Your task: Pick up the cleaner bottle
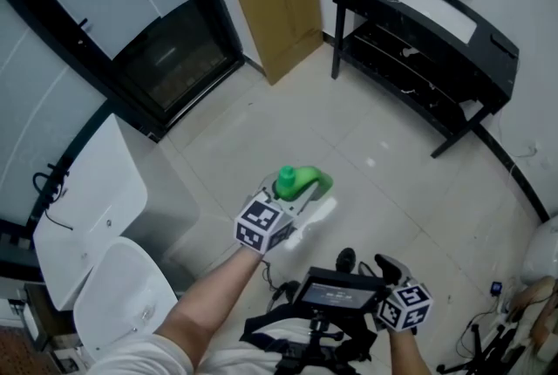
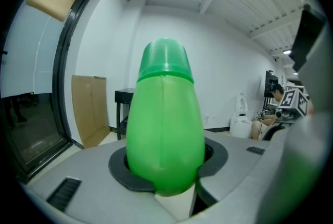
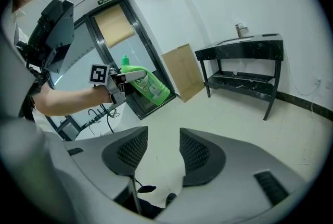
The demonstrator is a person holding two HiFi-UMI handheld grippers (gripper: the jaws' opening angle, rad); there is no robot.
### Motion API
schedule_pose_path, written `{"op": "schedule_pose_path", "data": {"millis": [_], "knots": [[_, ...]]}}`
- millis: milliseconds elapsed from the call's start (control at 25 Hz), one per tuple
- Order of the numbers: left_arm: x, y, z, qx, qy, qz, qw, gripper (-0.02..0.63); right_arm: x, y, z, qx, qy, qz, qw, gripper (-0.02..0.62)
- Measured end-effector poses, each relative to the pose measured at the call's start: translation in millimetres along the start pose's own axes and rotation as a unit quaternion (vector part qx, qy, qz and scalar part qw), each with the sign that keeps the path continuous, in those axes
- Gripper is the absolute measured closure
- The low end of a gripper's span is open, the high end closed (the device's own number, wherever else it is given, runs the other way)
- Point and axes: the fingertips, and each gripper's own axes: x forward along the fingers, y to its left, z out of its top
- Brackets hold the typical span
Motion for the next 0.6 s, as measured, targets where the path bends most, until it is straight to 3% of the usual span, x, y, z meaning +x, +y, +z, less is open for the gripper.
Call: {"op": "schedule_pose_path", "data": {"millis": [600], "knots": [[-60.8,-22.1,89.8,0.031,-0.091,0.02,0.9952,0.449,-24.5,17.6,8.7,-0.003,-0.04,0.017,0.999,0.396]]}}
